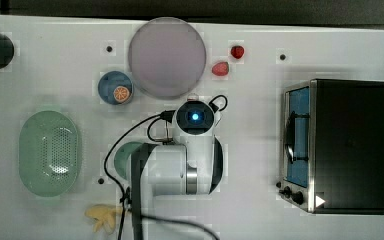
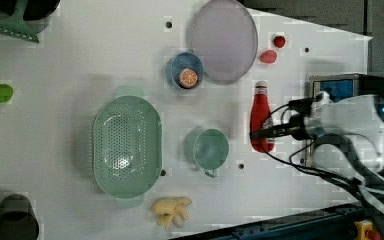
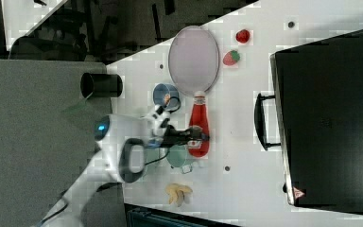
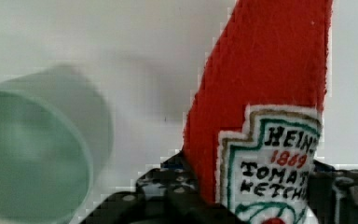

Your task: Pick Ketchup from the table and place it in strainer.

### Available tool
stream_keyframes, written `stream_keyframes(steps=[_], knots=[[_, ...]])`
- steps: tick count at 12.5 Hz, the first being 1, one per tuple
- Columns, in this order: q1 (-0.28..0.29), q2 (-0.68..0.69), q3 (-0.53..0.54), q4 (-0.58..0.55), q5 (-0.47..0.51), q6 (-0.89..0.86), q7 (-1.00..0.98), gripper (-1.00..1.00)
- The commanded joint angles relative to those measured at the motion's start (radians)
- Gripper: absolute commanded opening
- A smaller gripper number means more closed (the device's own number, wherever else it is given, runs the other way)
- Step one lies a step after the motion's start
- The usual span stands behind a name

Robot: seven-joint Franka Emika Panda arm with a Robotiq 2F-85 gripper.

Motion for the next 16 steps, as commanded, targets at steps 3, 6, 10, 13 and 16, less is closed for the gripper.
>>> stream_keyframes(steps=[3, 6, 10, 13, 16], knots=[[0.007, -0.199, 0.044, 0.21, 0.004, -0.356, 0.066, 0.24], [0.024, -0.219, 0.12, 0.28, 0.016, -0.427, 0.164, 0.24], [0.042, -0.209, 0.265, 0.288, 0.025, -0.421, 0.363, 0.24], [0.053, -0.179, 0.388, 0.287, 0.025, -0.372, 0.537, 0.24], [0.062, -0.105, 0.499, 0.28, 0.025, -0.24, 0.679, 0.24]])
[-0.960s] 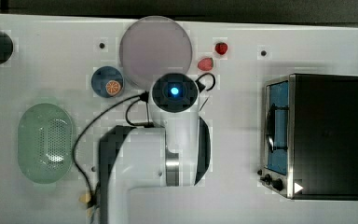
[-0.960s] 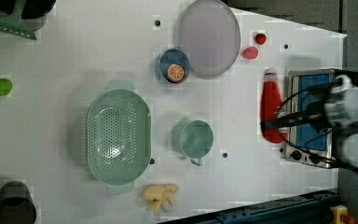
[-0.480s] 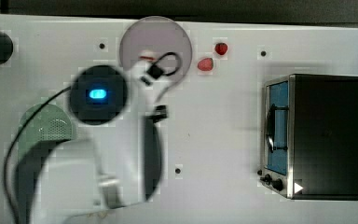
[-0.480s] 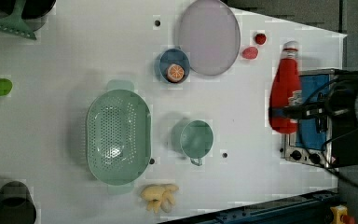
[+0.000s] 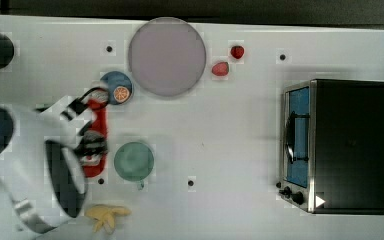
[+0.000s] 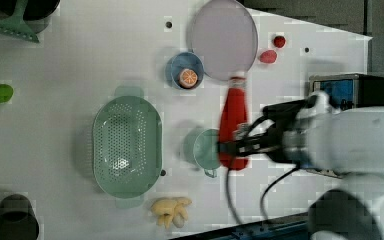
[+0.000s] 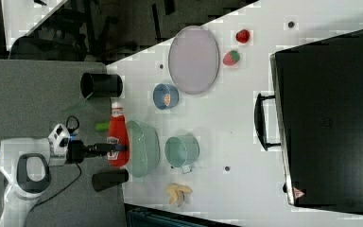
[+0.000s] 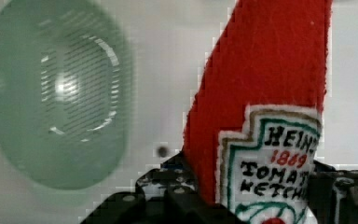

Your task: Pick Ketchup from the table and place it in strainer.

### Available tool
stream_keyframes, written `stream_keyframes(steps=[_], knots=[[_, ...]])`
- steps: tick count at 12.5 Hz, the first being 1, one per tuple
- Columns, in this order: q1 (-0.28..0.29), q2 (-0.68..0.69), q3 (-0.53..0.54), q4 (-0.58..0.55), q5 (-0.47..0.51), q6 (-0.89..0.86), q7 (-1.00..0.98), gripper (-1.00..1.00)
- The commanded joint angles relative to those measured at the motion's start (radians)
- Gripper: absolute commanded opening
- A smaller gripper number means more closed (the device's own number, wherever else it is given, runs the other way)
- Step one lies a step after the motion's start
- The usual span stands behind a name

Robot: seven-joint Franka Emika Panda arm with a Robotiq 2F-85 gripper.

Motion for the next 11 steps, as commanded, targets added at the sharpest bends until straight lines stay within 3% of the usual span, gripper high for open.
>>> stream_keyframes(steps=[1, 6, 7, 10, 11], knots=[[0.021, 0.062, 0.069, 0.01, 0.004, 0.108, 0.236, 0.24], [0.069, 0.273, 0.134, -0.019, -0.022, 0.416, 0.433, 0.24], [0.079, 0.307, 0.132, -0.027, -0.047, 0.465, 0.478, 0.32], [0.084, 0.37, 0.129, -0.041, -0.101, 0.518, 0.524, 0.96], [0.084, 0.368, 0.131, -0.04, -0.101, 0.518, 0.524, 1.0]])
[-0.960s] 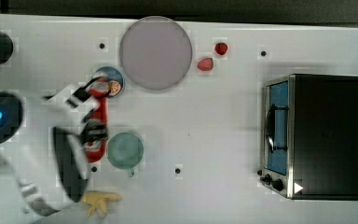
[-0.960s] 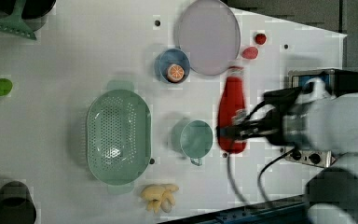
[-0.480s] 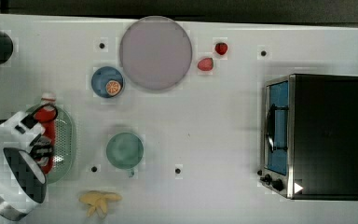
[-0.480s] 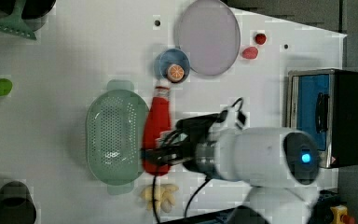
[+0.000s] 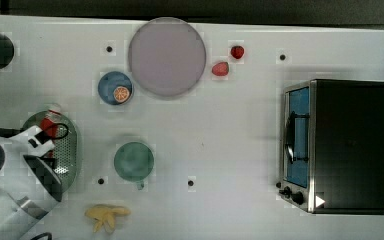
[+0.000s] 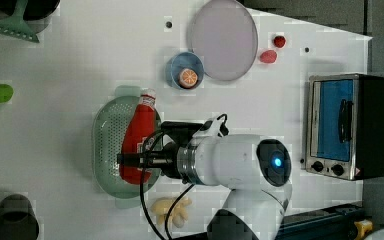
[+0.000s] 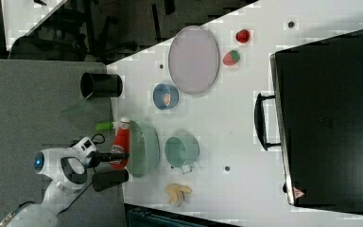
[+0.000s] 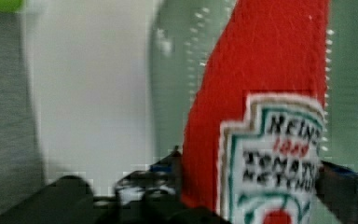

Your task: Pick Ketchup from the table and place it in strainer.

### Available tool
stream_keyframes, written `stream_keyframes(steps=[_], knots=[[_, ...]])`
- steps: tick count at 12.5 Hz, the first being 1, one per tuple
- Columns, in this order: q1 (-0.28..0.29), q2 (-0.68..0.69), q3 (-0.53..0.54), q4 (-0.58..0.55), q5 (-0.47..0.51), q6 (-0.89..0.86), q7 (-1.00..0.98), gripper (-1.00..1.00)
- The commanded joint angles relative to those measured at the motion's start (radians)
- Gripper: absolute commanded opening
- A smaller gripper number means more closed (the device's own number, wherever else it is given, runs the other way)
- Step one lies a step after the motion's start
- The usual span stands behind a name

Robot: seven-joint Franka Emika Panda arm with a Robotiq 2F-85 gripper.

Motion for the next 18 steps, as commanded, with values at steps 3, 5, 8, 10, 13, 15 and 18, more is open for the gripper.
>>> stream_keyframes(steps=[3, 5, 8, 10, 13, 15, 18], knots=[[-0.031, -0.089, -0.013, -0.001, -0.002, 0.014, 0.084, 1.0], [-0.077, -0.159, -0.015, 0.005, 0.013, 0.01, 0.086, 1.0], [-0.167, -0.287, -0.05, 0.018, 0.019, -0.038, 0.086, 1.0], [-0.222, -0.368, -0.108, 0.049, 0.019, -0.163, 0.086, 1.0], [-0.269, -0.454, -0.234, 0.133, 0.019, -0.417, 0.072, 1.0], [-0.275, -0.488, -0.322, 0.208, 0.019, -0.576, 0.04, 1.0], [-0.275, -0.508, -0.43, 0.317, 0.036, -0.769, 0.038, 1.0]])
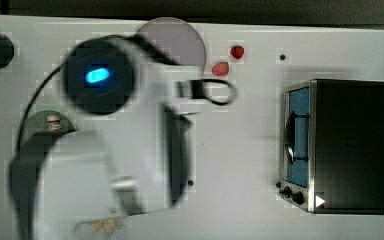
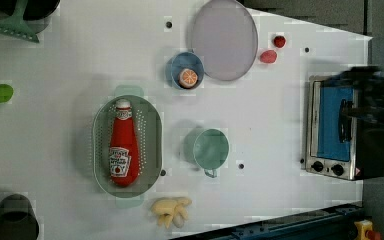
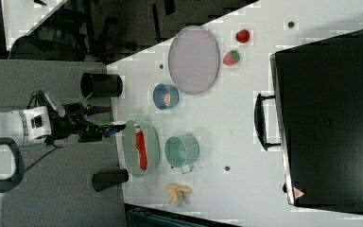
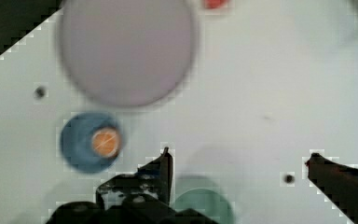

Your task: Pick Ketchup from the table and place it in strainer.

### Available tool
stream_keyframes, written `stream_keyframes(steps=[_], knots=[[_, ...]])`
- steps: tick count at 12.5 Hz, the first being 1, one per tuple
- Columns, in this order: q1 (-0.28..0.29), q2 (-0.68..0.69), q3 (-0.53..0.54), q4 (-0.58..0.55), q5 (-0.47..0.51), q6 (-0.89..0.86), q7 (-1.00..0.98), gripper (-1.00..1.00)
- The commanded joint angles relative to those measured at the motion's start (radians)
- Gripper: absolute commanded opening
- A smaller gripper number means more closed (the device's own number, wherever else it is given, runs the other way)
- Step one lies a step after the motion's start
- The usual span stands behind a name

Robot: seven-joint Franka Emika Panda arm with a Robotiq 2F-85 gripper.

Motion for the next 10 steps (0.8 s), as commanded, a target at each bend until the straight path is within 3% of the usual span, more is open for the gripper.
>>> stream_keyframes(steps=[1, 4, 10], knots=[[-0.005, -0.037, -0.078, 0.091, 0.029, -0.132, 0.008, 1.0], [-0.005, -0.043, -0.128, 0.147, 0.038, -0.234, 0.005, 1.0], [-0.005, -0.039, -0.161, 0.14, 0.04, -0.217, 0.005, 1.0]])
